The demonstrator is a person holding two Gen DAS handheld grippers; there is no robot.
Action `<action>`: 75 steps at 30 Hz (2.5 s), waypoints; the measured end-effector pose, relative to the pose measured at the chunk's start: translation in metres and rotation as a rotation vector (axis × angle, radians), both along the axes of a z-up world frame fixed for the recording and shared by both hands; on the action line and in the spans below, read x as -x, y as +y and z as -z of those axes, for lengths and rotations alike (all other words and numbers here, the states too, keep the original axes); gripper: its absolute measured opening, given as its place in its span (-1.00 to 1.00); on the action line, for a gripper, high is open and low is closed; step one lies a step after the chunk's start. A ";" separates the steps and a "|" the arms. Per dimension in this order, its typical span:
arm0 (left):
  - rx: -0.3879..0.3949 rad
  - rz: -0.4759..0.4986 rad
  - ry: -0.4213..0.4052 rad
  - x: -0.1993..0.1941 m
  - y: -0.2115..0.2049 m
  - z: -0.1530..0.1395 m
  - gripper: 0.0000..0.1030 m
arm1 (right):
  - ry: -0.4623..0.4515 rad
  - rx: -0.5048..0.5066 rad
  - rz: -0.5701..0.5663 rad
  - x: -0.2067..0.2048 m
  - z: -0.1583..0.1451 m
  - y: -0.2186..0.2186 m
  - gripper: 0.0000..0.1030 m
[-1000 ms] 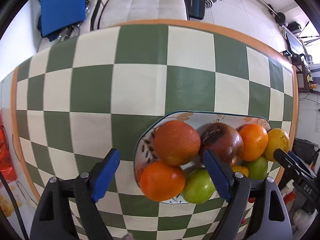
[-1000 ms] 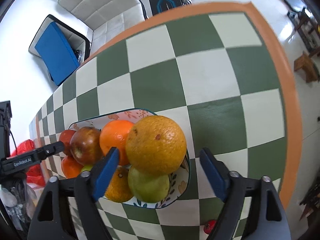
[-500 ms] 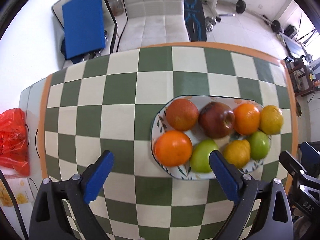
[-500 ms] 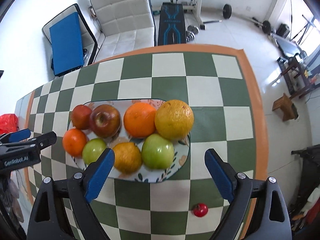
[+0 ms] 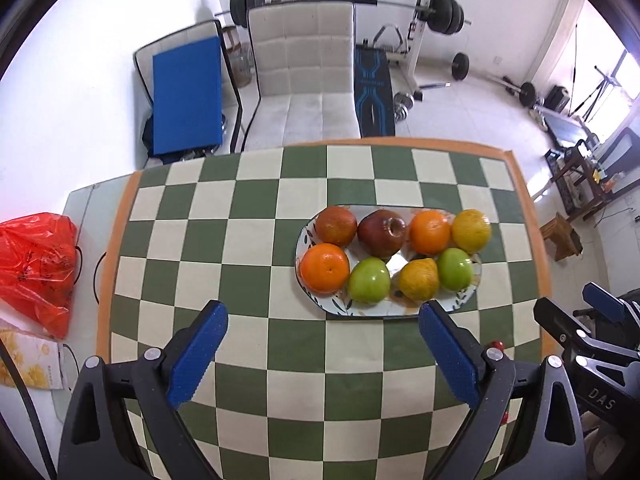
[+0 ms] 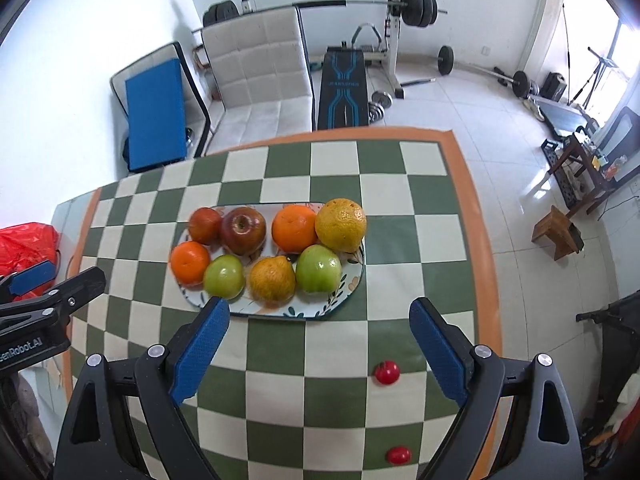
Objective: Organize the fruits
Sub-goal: 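Lift both open tools up away from the plate, then grasp a cherry tomato with the right tool while the left tool grasps another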
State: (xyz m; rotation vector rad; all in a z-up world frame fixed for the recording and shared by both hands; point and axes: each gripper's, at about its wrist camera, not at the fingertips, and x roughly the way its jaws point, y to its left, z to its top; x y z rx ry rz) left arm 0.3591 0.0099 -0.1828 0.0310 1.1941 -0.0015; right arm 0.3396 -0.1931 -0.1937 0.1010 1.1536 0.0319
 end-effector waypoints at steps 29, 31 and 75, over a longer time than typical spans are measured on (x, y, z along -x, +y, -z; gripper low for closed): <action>0.029 0.035 -0.217 0.097 -0.007 -0.096 0.90 | -0.217 -0.032 0.000 0.115 -0.118 0.006 0.82; 0.019 0.034 -0.214 0.098 -0.006 -0.094 0.90 | -0.220 -0.041 0.009 0.117 -0.119 0.006 0.82; -0.039 0.411 0.496 0.002 -0.255 0.205 0.69 | 0.384 -0.191 0.311 0.139 0.200 -0.167 -0.37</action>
